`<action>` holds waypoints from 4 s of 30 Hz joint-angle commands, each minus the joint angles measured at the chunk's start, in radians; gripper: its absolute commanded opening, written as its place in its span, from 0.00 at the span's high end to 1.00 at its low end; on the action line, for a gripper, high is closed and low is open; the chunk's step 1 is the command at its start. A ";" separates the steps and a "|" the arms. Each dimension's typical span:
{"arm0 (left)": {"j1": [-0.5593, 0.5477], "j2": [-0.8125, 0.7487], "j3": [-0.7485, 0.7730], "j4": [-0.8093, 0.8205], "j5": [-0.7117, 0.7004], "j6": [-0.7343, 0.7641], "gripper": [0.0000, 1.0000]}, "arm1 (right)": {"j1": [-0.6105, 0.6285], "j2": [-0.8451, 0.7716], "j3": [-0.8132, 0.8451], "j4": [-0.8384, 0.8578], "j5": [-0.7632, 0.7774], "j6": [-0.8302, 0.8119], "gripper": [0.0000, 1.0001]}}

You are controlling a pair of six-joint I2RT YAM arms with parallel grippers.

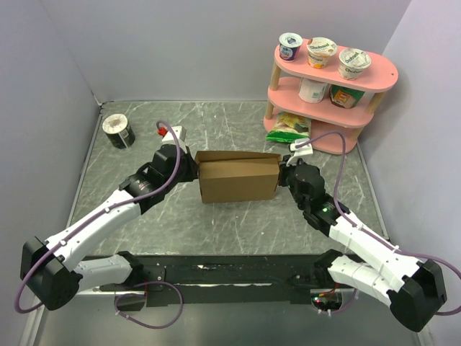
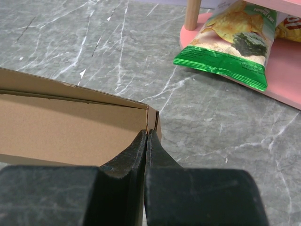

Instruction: Fold the paper box

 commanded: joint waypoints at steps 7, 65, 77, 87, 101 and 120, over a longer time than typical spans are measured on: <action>-0.032 0.024 0.070 0.033 0.030 -0.066 0.99 | 0.035 0.052 -0.043 -0.118 -0.036 0.019 1.00; -0.264 0.085 -0.300 0.229 -0.351 0.020 0.99 | 0.066 -0.027 -0.058 -0.166 -0.004 0.042 0.97; -0.294 0.156 -0.260 0.229 -0.378 0.121 0.99 | 0.064 -0.248 0.077 -0.415 0.029 0.054 0.27; -0.296 0.132 -0.276 0.243 -0.360 0.161 0.99 | 0.064 -0.264 0.215 -0.302 -0.020 0.031 0.26; -0.301 0.128 -0.274 0.269 -0.349 0.184 0.99 | 0.066 0.242 0.391 -0.016 -0.053 -0.014 0.26; -0.302 -0.017 -0.323 0.279 -0.307 0.160 0.18 | 0.073 0.204 0.155 -0.023 0.012 0.157 0.27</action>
